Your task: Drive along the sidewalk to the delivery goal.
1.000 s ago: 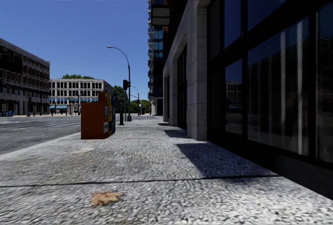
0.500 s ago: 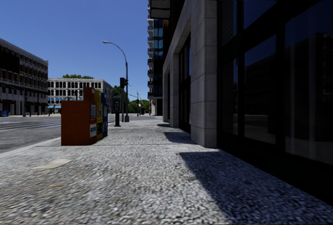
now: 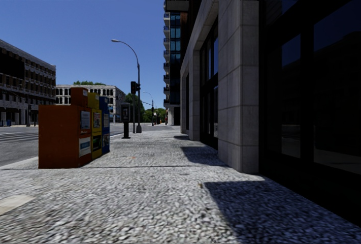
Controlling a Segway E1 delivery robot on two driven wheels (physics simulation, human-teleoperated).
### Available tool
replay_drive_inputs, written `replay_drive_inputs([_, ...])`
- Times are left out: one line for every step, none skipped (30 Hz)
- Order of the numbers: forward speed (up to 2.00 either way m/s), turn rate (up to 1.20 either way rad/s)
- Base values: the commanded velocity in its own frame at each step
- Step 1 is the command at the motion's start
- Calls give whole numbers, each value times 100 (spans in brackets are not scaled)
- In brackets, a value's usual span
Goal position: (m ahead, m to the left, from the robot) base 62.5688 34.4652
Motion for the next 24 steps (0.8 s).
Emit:
replay_drive_inputs([200, 0])
replay_drive_inputs([200, 0])
replay_drive_inputs([200, 0])
replay_drive_inputs([200, 0])
replay_drive_inputs([200, 0])
replay_drive_inputs([200, 0])
replay_drive_inputs([200, 0])
replay_drive_inputs([200, 0])
replay_drive_inputs([200, 0])
replay_drive_inputs([200, 0])
replay_drive_inputs([200, 0])
replay_drive_inputs([200, 0])
replay_drive_inputs([200, 0])
replay_drive_inputs([200, 0])
replay_drive_inputs([200, 0])
replay_drive_inputs([200, 0])
replay_drive_inputs([200, 0])
replay_drive_inputs([200, 0])
replay_drive_inputs([200, 0])
replay_drive_inputs([200, 0])
replay_drive_inputs([200, 0])
replay_drive_inputs([200, 0])
replay_drive_inputs([200, 0])
replay_drive_inputs([200, 0])
